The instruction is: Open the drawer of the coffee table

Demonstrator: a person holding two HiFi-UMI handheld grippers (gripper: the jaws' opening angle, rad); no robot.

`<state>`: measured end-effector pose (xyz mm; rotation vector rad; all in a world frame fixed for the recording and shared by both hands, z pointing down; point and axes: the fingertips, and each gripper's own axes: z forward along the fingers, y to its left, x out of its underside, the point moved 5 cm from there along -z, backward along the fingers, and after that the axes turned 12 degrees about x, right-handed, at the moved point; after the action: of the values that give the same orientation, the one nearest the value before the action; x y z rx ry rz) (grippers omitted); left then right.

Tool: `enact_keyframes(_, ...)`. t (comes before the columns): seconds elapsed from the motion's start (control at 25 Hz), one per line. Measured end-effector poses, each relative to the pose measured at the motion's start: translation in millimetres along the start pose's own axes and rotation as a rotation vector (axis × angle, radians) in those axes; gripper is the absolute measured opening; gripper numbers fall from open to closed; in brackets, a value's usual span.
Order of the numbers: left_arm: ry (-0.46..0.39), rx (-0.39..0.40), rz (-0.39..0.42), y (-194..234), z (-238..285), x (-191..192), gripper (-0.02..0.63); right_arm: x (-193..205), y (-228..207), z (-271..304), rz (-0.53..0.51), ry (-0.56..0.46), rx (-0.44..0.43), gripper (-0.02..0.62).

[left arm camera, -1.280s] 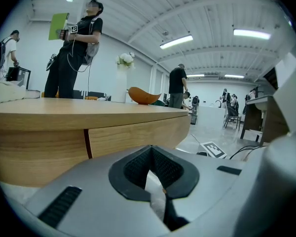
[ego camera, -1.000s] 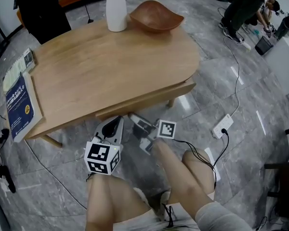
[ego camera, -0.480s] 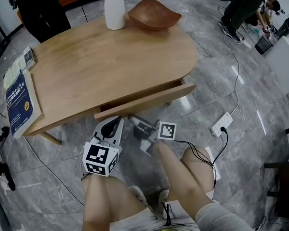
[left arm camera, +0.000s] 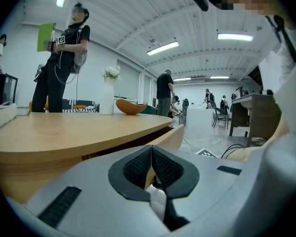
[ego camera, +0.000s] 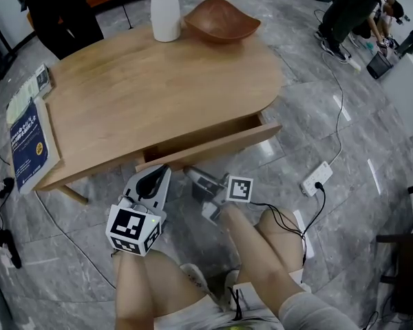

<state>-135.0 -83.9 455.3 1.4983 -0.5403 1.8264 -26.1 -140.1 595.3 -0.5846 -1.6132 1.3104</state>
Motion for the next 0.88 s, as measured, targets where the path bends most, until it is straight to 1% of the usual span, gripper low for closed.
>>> enact_keyframes(0.16, 0.015, 0.002, 0.003, 3, -5, -8, 0.011, 3, -2, -4, -0.010, 0.018, 0.021, 0.104)
enact_keyframes(0.24, 0.031, -0.005, 0.030, 3, -6, -13, 0.011, 5, -2, -5, -0.015, 0.028, 0.028, 0.104)
enact_keyframes(0.28, 0.062, -0.009, 0.070, 2, -5, -15, 0.012, 6, -1, -6, -0.021, 0.033, 0.032, 0.104)
enact_keyframes(0.32, 0.114, -0.010, 0.125, -1, -3, -15, 0.045, 5, 0, -6, -0.032, 0.038, 0.038, 0.104)
enact_keyframes(0.36, 0.178, -0.009, 0.185, -3, 0, -13, 0.119, 5, 1, -6, -0.043, 0.044, 0.044, 0.104)
enact_keyframes(0.44, 0.291, -0.022, 0.294, -7, 7, -5, 0.138, 4, 2, -6, -0.051, 0.058, 0.068, 0.102)
enact_keyframes(0.48, 0.325, -0.037, 0.334, -8, 9, -2, 0.138, 5, 2, -7, -0.049, 0.066, 0.084, 0.100)
enact_keyframes(0.56, 0.363, -0.066, 0.379, -9, 9, 0, 0.138, 6, 0, -8, -0.057, 0.081, 0.109, 0.093)
enact_keyframes(0.68, 0.427, -0.103, 0.398, -10, 8, -2, 0.138, 5, 1, -8, -0.096, 0.087, 0.129, 0.083)
enact_keyframes(0.76, 0.479, -0.121, 0.435, -10, 9, -1, 0.138, 6, 4, -9, -0.167, 0.099, 0.160, 0.084)
enact_keyframes(0.8, 0.510, -0.129, 0.468, -10, 10, -1, 0.138, 7, 6, -9, -0.228, 0.118, 0.185, 0.084)
enact_keyframes(0.88, 0.577, -0.147, 0.543, -9, 12, 1, 0.138, 10, 11, -9, -0.397, 0.180, 0.251, 0.104)
